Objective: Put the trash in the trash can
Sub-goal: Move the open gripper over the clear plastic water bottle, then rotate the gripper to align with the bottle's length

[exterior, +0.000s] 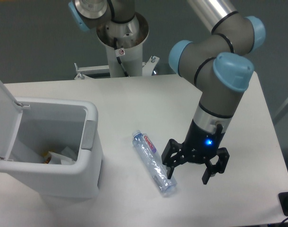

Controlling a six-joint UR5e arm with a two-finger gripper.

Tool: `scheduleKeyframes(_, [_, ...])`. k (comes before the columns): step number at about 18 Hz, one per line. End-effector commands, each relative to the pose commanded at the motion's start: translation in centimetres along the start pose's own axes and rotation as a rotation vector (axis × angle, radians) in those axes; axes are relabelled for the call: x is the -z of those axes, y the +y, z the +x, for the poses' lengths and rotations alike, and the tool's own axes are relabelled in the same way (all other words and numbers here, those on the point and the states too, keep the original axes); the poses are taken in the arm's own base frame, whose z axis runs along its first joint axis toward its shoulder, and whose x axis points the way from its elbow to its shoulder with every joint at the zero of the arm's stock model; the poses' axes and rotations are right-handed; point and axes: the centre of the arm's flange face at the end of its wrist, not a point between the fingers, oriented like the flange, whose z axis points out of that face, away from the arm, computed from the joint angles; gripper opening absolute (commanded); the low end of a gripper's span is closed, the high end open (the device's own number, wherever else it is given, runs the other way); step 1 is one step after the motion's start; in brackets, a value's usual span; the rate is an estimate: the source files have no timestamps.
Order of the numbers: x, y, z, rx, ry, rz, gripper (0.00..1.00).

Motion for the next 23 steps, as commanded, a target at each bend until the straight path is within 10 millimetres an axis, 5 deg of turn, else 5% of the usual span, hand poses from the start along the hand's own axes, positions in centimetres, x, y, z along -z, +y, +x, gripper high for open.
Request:
scheduleKeyframes(13, [-11.8,1.8,4.1,0.046,-0.092,-0.304,1.0])
scheduleKeyframes(23, [-16.5,2.0,5.4,0.095,-0.212,-0.391,1.0])
